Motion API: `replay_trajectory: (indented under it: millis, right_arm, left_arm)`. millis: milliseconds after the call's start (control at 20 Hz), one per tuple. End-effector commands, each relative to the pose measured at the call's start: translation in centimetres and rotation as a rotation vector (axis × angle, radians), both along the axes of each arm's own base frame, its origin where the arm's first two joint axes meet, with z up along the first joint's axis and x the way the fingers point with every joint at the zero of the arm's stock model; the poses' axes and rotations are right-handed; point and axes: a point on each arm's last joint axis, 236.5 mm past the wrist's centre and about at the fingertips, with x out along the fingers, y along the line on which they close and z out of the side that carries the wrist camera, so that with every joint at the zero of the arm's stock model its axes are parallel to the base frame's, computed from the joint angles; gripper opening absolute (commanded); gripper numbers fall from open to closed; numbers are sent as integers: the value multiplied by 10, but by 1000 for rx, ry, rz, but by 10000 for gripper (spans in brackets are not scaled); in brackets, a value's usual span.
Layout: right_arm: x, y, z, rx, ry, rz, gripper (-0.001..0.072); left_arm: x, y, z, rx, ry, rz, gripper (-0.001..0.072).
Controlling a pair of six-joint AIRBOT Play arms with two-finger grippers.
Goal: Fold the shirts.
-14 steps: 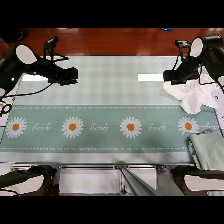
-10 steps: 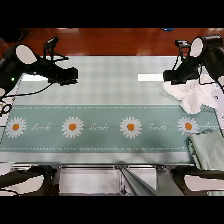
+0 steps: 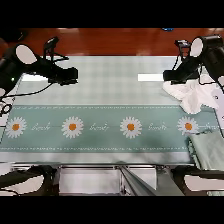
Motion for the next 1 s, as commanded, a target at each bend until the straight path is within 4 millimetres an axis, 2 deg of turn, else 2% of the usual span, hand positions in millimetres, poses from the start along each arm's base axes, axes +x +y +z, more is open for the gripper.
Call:
replay_trajectory:
  millis: [0,100,200,250,300,350,400,450,550,600,650,750,850,950]
  right_arm:
    - [28,4,8,12,-124,14,18]
    - [50,6,17,17,-224,23,18]
    - [81,5,36,1,-375,44,38]
    - [96,-7,51,-64,-452,59,230]
    - [107,-24,66,-143,-514,58,415]
    - [114,-47,80,-234,-557,55,416]
    - [115,-73,88,-296,-569,19,415]
    - [107,-101,80,-315,-530,-48,410]
    - [67,-172,23,-321,-314,-229,406]
    - [49,-190,-3,-238,-236,-325,406]
    - [45,-191,-19,-118,-219,-391,406]
    - [54,-188,-35,69,-241,-440,406]
    - [46,-197,-55,85,-188,-480,406]
    - [38,-196,-81,89,-110,-485,406]
  left_arm:
    - [42,3,17,-23,-172,73,22]
    - [70,14,36,-40,-298,138,22]
    - [87,30,49,-46,-368,189,22]
    - [91,41,54,-44,-385,213,26]
    - [96,57,59,-37,-399,239,111]
    - [96,74,61,-13,-397,241,410]
    - [91,95,57,17,-360,245,508]
    - [80,119,50,53,-295,257,506]
    - [50,161,34,70,-157,301,506]
    - [36,174,30,92,-135,288,506]
    - [25,182,27,108,-137,283,506]
    - [9,189,22,114,-165,323,506]
    - [-5,184,7,113,-170,336,506]
    - [-16,177,-16,113,-140,333,506]
